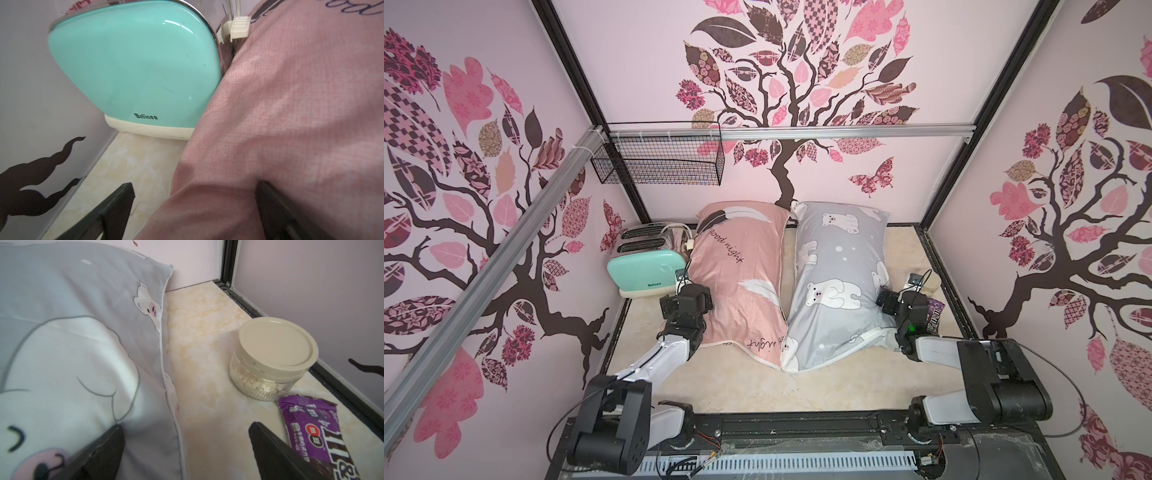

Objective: Zip up pillowcases
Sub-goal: Reset both arms

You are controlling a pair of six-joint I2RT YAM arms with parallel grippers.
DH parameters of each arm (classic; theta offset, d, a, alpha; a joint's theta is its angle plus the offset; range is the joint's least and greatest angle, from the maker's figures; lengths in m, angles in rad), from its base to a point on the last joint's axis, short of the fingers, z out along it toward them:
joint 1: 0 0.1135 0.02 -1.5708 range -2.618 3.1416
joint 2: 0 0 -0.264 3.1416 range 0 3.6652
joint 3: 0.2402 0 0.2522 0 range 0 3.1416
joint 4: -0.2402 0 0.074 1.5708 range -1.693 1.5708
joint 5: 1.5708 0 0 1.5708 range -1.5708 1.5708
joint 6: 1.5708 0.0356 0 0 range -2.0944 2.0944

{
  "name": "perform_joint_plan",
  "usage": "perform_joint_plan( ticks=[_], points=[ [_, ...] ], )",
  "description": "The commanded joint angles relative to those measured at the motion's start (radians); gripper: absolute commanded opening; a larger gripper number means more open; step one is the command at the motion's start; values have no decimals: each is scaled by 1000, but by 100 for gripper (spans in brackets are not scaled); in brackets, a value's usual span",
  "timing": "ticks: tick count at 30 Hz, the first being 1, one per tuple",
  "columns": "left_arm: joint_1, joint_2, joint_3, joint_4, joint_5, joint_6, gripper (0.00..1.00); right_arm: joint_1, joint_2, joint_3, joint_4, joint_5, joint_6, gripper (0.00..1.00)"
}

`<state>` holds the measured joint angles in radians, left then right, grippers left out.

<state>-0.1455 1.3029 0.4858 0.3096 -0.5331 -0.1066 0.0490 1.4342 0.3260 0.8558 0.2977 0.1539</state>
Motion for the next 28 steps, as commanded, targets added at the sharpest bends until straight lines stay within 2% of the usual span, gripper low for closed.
perform_joint_plan(
  ticks=[1,3,5,6,8,11,14,16,18,28],
  points=[
    [29,99,-31,292,102,69,97,0,85,-81,329,-7,-52,99],
    [51,167,-35,387,135,93,97,2,151,-124,495,5,-57,99],
    [89,216,-14,381,192,66,97,2,126,-114,442,5,-51,99],
    [117,246,-24,446,226,54,97,2,104,-94,367,5,-43,100],
    [145,209,-49,416,280,25,98,2,105,-85,350,8,-44,100],
    [162,277,-121,642,312,27,98,2,98,-86,343,8,-42,100],
    [160,249,-108,561,314,23,98,23,113,-51,298,10,-71,99],
    [160,267,-117,612,310,29,98,25,115,-44,287,-3,-80,100],
    [153,248,-109,563,299,30,98,26,113,-45,288,-5,-80,99],
    [148,253,-110,574,289,32,98,25,113,-49,290,8,-74,100]
  ],
)
